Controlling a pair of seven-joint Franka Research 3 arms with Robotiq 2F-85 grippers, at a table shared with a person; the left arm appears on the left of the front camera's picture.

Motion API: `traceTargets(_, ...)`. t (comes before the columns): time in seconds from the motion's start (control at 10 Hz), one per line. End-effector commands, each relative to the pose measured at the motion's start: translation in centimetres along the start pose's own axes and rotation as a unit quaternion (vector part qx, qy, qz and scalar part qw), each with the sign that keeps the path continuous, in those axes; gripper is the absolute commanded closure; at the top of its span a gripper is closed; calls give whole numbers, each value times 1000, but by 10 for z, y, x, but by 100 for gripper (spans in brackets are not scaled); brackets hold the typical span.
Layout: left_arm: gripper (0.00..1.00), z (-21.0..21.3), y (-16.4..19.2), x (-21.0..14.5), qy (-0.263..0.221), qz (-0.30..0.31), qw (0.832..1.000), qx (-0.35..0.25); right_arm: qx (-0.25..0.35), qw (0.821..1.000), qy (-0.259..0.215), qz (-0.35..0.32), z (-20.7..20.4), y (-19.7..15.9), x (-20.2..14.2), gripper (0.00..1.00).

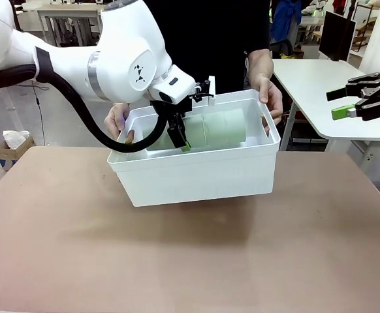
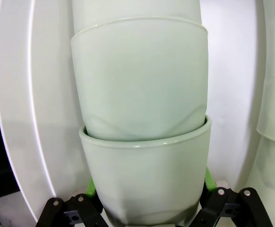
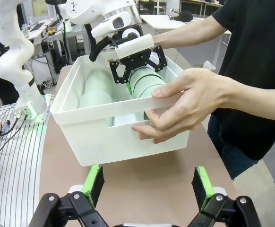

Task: Stack the cups and store them in the basket.
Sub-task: Place the stack of Reusable plastic cups into the Pantry Basket.

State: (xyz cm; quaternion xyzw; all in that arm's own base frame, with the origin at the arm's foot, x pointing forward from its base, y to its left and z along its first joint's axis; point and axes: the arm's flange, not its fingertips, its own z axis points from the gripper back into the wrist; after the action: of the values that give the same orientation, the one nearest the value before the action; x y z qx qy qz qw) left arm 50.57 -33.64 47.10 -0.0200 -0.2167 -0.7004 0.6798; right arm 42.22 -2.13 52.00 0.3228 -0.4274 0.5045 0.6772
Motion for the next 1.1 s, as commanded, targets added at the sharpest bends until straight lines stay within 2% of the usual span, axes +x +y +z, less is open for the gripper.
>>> traceTargets(0.0,10,-1,8,1,14,6,1000,2,-2,1000,-7,-5,-1,0,5,0)
traceTargets(0.3,10,-8,7,3,18,9,1000,2,-2,1000,-7,-5,-1,0,5,0)
traceTargets(0.4,0,-8,6,3,19,5,1000,-7,-2,1000,-7,-5,-1,0,5,0)
traceTargets(0.8,0,6,8,0,11,24,1000,-5,-2,1000,-7,-5,-1,0,5,0)
traceTargets(1.0,0,32,9,-2,-24,34,999,-14,-2,1000,-7,-5,-1,0,5,0)
